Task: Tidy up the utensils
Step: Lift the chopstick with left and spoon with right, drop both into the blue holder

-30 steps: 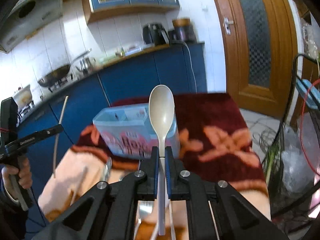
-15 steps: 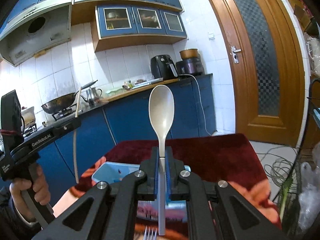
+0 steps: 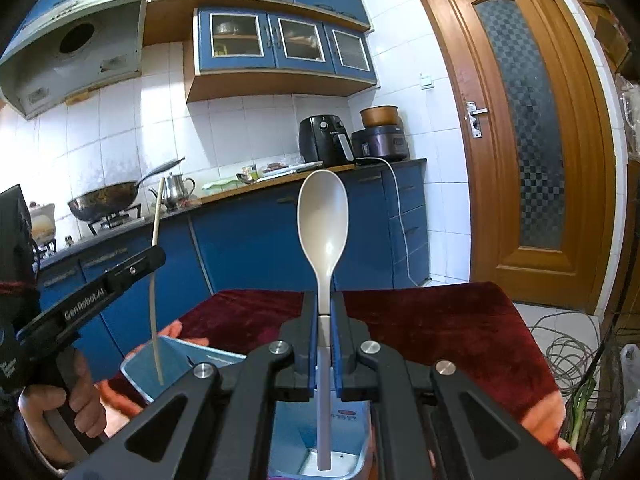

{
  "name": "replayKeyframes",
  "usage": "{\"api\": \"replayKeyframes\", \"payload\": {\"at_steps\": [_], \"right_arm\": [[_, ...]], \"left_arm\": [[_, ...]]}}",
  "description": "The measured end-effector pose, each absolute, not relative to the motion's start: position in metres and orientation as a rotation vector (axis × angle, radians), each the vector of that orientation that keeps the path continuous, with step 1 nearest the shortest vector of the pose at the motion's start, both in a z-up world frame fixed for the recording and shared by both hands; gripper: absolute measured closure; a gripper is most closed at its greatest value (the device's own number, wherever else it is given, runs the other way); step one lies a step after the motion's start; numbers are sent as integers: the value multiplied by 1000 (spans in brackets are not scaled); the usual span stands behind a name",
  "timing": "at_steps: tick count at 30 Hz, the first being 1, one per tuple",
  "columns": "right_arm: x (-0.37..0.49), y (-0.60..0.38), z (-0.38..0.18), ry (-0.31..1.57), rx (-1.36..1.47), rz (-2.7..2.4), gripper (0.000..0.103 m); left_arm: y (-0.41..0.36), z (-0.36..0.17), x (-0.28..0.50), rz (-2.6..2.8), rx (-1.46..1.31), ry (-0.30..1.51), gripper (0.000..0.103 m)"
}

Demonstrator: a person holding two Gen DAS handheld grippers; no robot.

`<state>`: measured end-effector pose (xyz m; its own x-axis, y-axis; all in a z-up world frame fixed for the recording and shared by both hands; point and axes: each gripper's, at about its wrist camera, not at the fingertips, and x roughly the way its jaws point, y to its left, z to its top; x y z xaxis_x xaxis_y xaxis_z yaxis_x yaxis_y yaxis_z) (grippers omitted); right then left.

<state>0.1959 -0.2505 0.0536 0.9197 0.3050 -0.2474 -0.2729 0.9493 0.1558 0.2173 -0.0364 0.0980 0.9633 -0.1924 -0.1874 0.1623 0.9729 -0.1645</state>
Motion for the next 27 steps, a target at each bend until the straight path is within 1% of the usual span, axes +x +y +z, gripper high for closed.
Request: {"api": "replayKeyframes", "payload": {"at_steps": [5, 14, 16, 18, 20, 22, 27], "right_arm": [[198, -249, 44, 299, 104, 305, 95], [194, -246, 43, 328, 77, 297, 95], [192, -246, 46, 332, 85, 301, 88], [188, -245, 50, 324, 86, 303, 76], [184, -245, 53, 315, 80, 302, 75], [180, -244, 56, 312, 73, 294, 74], [171, -247, 67, 308, 85, 290, 72]], "left_arm": [[-41, 79, 218, -180, -113, 245, 99], [-40, 66, 213, -194, -72, 308, 99], [-40, 64, 210, -204, -74, 323, 99], [-38, 63, 210, -222, -82, 348, 98], [-37, 62, 208, -237, -93, 366, 89], [-36, 61, 205, -239, -96, 379, 86], [-35, 66, 195, -254, -94, 400, 84]]}}
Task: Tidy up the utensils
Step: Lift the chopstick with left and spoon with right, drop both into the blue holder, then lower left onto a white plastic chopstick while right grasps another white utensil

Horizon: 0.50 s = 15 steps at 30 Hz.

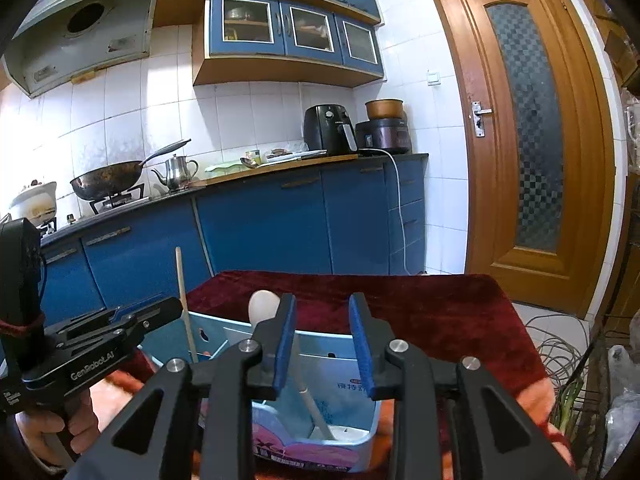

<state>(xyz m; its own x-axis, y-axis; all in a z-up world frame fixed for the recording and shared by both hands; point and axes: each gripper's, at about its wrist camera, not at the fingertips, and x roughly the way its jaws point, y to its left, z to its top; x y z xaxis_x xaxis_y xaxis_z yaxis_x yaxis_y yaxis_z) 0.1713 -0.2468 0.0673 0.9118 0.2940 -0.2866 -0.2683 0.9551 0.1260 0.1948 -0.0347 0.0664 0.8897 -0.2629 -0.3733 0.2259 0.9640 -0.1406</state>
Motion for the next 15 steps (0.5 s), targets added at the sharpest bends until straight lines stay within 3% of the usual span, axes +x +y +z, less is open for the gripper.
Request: {"api": "replayKeyframes", "payload": {"at_steps": [11, 15], "right_arm": [[136, -253, 81, 403, 96, 284, 70], [121, -251, 82, 440, 84, 281, 69]], "left_arm": [[-34, 91, 156, -292, -9, 439, 68], [-36, 96, 140, -292, 30, 468, 68]]}}
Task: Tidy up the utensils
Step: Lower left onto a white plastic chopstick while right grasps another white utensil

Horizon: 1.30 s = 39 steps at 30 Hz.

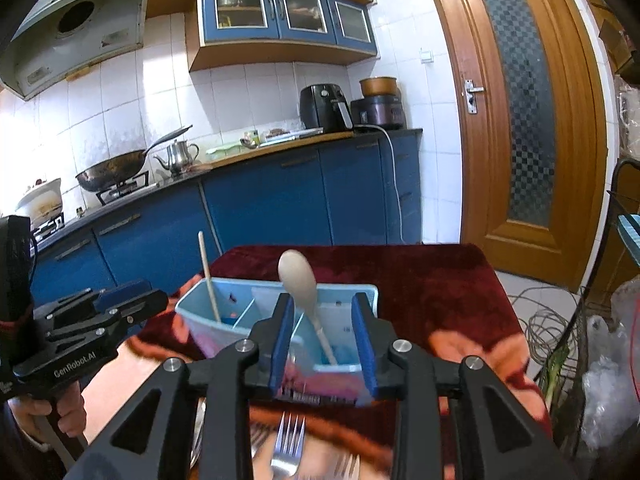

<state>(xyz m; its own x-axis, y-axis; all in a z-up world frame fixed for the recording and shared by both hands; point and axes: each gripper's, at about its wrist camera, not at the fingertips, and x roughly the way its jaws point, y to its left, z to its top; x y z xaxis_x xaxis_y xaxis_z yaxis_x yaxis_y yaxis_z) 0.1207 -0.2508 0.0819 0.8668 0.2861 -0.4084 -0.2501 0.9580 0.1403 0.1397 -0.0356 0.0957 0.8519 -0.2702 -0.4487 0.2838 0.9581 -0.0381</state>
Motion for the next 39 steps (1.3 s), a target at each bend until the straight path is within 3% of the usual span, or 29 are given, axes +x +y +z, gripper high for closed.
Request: {"api": "replayKeyframes", "payload": {"at_steps": [13, 24, 39], "right_arm": [[80, -255, 62, 664, 22, 277, 64], [77, -259, 31, 909, -52, 268, 52], [93, -262, -5, 1129, -92, 274, 53]], "left_arm": [[-9, 80, 109, -305, 21, 745, 67], [11, 53, 99, -276, 37, 938, 66], [13, 12, 109, -270, 38, 1109, 60]]}}
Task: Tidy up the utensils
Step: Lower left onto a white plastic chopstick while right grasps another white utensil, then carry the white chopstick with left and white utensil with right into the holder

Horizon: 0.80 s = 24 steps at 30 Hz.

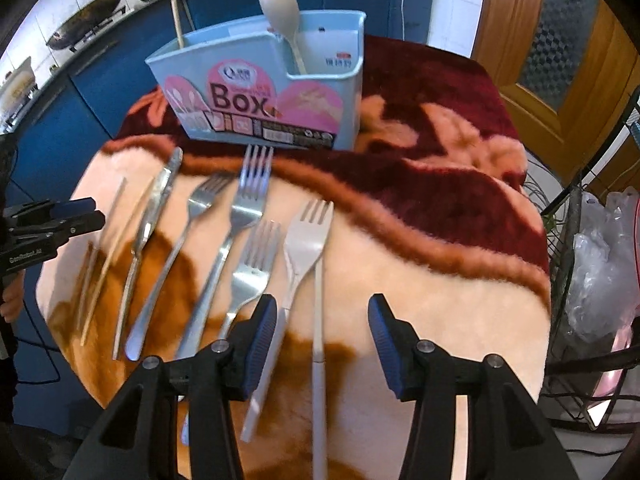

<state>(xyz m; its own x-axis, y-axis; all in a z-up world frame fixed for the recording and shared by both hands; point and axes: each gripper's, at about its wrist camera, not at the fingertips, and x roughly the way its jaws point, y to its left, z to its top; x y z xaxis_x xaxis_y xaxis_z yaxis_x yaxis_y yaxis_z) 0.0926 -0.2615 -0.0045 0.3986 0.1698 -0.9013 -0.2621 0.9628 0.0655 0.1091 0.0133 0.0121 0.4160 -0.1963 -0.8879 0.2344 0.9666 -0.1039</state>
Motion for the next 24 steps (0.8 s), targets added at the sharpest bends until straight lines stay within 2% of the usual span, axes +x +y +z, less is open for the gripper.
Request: {"api": "replayKeyframes", "payload": {"at_steps": [4, 6, 10, 21, 24], "right_arm": [[95, -261, -9, 1155, -104, 287, 64], [97, -260, -8, 1157, -118, 289, 75], [101, -257, -14, 1191, -132, 314, 87], [115, -248, -18, 1198, -165, 316, 88], [114, -249, -18, 1179, -167, 312, 94]], "left_arm": [[12, 3, 111, -277, 42, 1140, 60], [12, 0, 113, -284, 30, 1155, 60], [14, -6, 117, -298, -4, 1185, 61], [14, -7, 129, -307, -2, 1204, 75], [15, -7, 134, -300, -4, 1207, 85]]}}
